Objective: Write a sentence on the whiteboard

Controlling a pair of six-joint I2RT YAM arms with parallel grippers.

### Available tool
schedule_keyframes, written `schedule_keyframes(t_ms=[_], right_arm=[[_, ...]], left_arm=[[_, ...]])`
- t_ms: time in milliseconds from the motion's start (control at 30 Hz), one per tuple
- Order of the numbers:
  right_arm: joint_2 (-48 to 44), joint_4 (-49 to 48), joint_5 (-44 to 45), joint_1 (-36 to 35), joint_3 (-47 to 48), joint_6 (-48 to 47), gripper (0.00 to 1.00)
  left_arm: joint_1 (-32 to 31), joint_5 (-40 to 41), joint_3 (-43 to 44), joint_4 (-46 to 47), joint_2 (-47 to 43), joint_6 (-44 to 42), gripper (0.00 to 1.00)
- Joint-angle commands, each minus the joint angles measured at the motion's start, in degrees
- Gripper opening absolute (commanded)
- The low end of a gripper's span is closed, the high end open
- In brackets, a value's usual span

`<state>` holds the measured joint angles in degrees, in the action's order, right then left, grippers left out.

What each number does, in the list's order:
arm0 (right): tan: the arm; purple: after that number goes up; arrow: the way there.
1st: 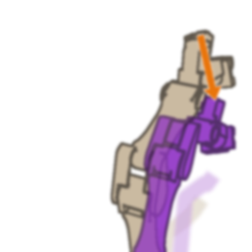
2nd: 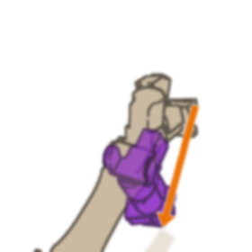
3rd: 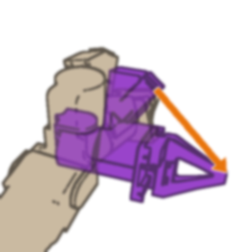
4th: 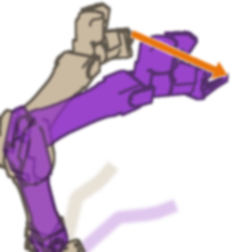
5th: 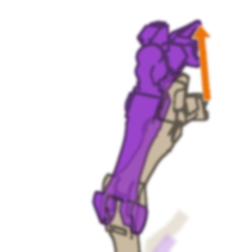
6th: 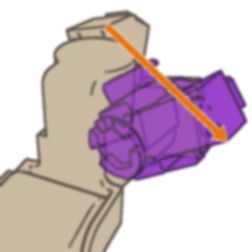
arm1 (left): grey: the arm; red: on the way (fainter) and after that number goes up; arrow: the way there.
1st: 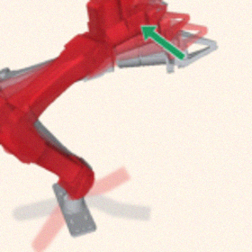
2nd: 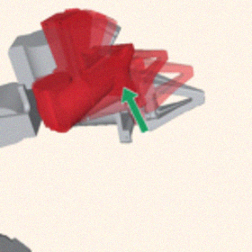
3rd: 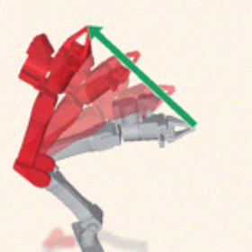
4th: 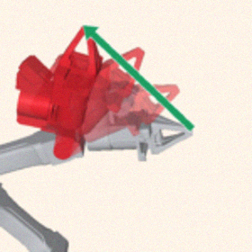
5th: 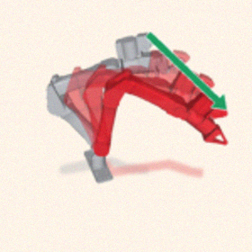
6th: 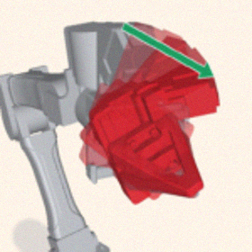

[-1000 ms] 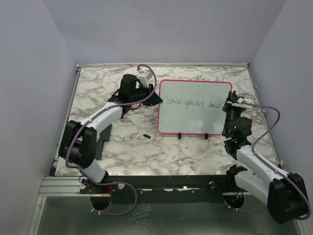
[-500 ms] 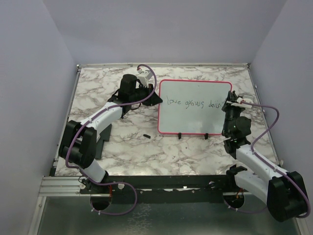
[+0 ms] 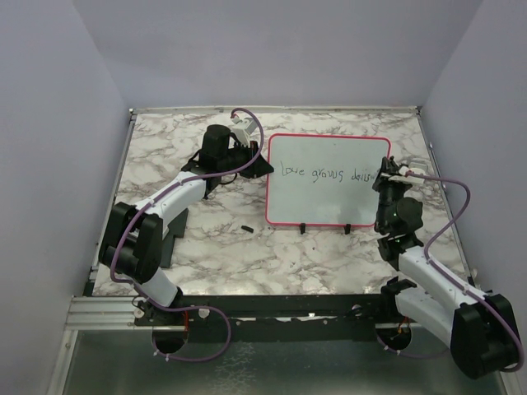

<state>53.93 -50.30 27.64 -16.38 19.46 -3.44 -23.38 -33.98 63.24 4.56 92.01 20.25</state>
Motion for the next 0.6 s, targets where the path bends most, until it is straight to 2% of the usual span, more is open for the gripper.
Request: schedule_keyframes(t_ms=[0,567], right_arm=[[-0.8,2.8,-1.1,0.4,-1.4,1.4,0.01],[-0.8,5.6,-4.1,0.3,-2.8,4.9,0.01]], left_arm=[[0.6,1.7,0.0,1.4,-2.4,-0.9,0.0],[0.6,1.7,0.0,1.4,-2.5,-0.8,0.0]])
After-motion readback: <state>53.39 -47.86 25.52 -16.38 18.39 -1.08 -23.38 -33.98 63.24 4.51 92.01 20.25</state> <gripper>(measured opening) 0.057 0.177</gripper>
